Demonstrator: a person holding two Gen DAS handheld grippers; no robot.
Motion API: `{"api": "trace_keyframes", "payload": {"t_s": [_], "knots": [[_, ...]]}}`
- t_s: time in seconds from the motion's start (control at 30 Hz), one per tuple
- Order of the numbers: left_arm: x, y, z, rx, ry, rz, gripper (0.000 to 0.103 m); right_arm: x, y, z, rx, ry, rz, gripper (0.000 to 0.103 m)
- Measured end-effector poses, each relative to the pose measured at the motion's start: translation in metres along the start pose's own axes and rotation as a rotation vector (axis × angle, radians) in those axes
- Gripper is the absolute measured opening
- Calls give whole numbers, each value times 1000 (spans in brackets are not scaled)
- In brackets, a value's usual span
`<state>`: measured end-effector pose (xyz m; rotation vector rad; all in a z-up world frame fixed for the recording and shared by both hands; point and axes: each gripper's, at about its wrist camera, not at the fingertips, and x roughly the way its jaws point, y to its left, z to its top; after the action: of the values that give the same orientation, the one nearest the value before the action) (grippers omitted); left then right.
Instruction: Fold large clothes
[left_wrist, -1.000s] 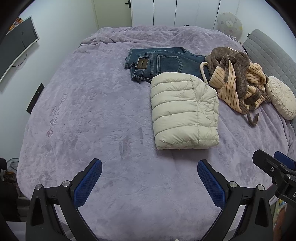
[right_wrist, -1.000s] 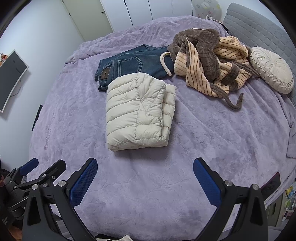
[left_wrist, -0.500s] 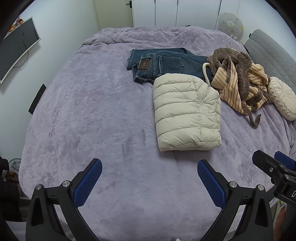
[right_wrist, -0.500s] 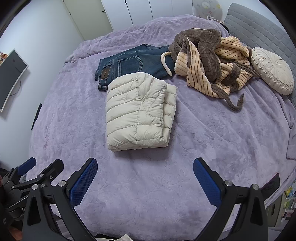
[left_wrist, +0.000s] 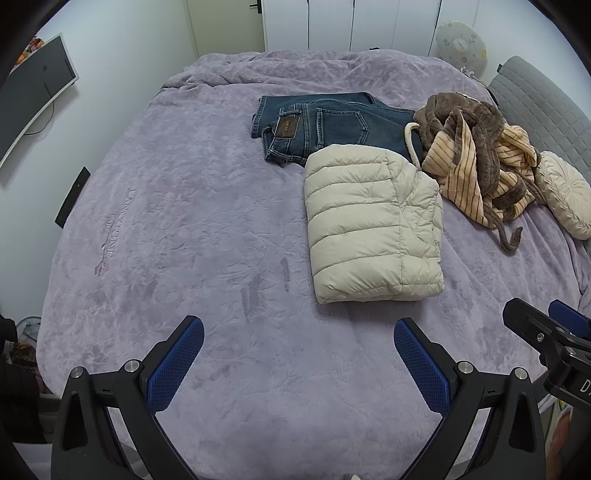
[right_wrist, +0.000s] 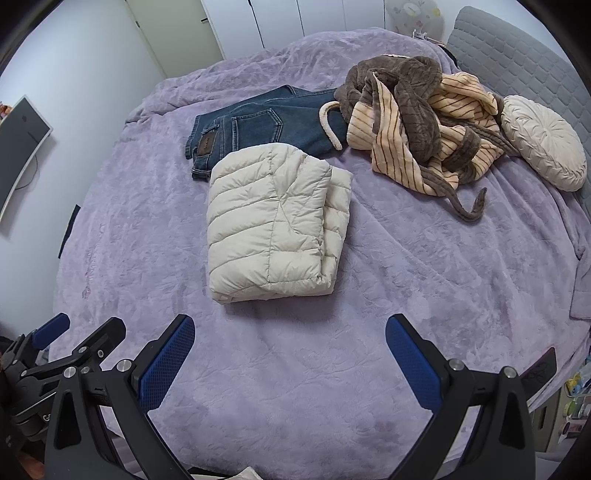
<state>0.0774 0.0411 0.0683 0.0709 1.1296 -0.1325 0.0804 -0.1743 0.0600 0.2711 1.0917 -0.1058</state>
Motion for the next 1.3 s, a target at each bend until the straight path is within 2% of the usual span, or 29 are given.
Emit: {"api": "trace_keyframes", "payload": {"t_s": [1.3], "knots": [[33, -3, 22, 18, 48, 10, 103, 21, -3, 22, -39, 50, 7, 103]]}}
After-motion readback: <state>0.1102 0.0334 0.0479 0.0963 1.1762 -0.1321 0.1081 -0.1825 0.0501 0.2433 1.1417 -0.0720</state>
